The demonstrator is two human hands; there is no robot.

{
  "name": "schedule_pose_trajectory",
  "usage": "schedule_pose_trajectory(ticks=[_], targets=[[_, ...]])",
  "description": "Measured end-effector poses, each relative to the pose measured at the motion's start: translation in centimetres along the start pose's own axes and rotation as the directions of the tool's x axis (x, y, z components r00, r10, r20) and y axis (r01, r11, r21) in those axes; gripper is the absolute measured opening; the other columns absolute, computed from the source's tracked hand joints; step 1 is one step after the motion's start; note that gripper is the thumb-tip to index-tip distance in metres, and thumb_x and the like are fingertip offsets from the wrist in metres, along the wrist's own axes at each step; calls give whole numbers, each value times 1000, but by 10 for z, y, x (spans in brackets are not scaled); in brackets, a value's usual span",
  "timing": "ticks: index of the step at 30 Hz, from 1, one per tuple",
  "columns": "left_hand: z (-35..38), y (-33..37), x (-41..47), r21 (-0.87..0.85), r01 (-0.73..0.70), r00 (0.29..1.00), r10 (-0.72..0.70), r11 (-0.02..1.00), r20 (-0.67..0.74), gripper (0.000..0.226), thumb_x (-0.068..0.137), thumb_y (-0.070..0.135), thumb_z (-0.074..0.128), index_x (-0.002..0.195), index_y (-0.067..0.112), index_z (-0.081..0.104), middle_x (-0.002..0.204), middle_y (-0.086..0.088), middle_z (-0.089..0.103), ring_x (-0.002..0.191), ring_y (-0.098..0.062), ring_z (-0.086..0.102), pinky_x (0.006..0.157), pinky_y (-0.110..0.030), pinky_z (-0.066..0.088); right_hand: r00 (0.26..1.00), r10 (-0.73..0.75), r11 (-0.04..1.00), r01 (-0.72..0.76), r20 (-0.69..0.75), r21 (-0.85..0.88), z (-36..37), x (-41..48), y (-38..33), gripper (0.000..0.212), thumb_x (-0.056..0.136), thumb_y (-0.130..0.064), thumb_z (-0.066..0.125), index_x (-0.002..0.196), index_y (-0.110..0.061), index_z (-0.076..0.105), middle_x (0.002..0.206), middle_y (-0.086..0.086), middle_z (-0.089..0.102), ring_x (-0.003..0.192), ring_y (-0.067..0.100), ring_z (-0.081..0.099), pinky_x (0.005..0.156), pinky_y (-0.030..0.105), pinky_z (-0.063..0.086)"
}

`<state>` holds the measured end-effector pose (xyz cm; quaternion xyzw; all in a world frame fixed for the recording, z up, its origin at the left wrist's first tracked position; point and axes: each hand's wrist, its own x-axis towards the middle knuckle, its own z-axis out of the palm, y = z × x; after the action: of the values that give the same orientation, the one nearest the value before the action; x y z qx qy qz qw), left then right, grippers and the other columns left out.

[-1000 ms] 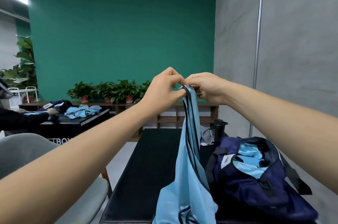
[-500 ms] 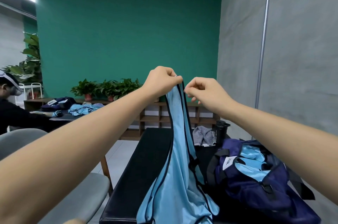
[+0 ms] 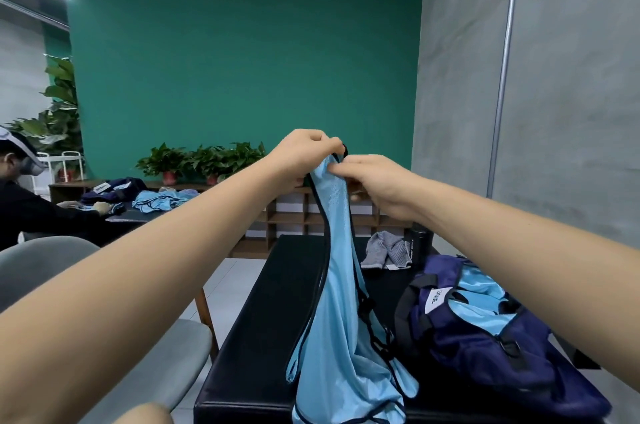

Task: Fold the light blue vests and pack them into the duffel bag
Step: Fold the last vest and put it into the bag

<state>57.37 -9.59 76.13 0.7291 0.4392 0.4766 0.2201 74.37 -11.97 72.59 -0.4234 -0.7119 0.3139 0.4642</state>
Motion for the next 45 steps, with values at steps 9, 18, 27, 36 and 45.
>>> schedule_pose_trajectory(ticks=[9,18,27,36,45], targets=[[-1,-148,-57,-138,360,929,-340,923,146,33,98,48,70,112,19,73,95,7,73,84,-12,59,74,-30,40,983,185,974,-181,-17,134,-29,5,-9,7,99,-25,66,94,-21,62,94,6,70,75,18,59,70,30,45],[65,-289,-190,119,635,720,-640,764,269,38,96,55,68,104,19,75,94,4,75,76,-10,62,63,-27,41,985,166,979,-158,-56,127,-33,14,-7,6,97,-23,67,93,-22,63,87,1,69,74,17,60,68,30,44],[96,-282,-225,32,649,737,-638,760,221,77,77,95,57,85,21,75,80,12,68,74,-9,59,68,-29,43,984,160,984,-152,-82,95,-28,15,-7,7,96,-21,68,91,-22,64,87,1,67,75,17,58,69,28,45],[116,-295,-210,281,520,793,-578,807,191,51,62,54,89,91,17,70,88,3,74,72,-7,62,60,-22,49,982,159,985,-152,-99,81,-33,12,-8,7,96,-20,68,90,-22,64,88,2,66,77,18,57,72,30,44],[80,-279,-175,15,636,752,-624,771,212,9,85,20,78,84,17,69,66,0,61,57,-12,53,50,-23,36,979,163,983,-151,-119,105,-49,8,-8,6,98,-21,67,94,-21,63,91,3,69,77,18,59,71,29,46]])
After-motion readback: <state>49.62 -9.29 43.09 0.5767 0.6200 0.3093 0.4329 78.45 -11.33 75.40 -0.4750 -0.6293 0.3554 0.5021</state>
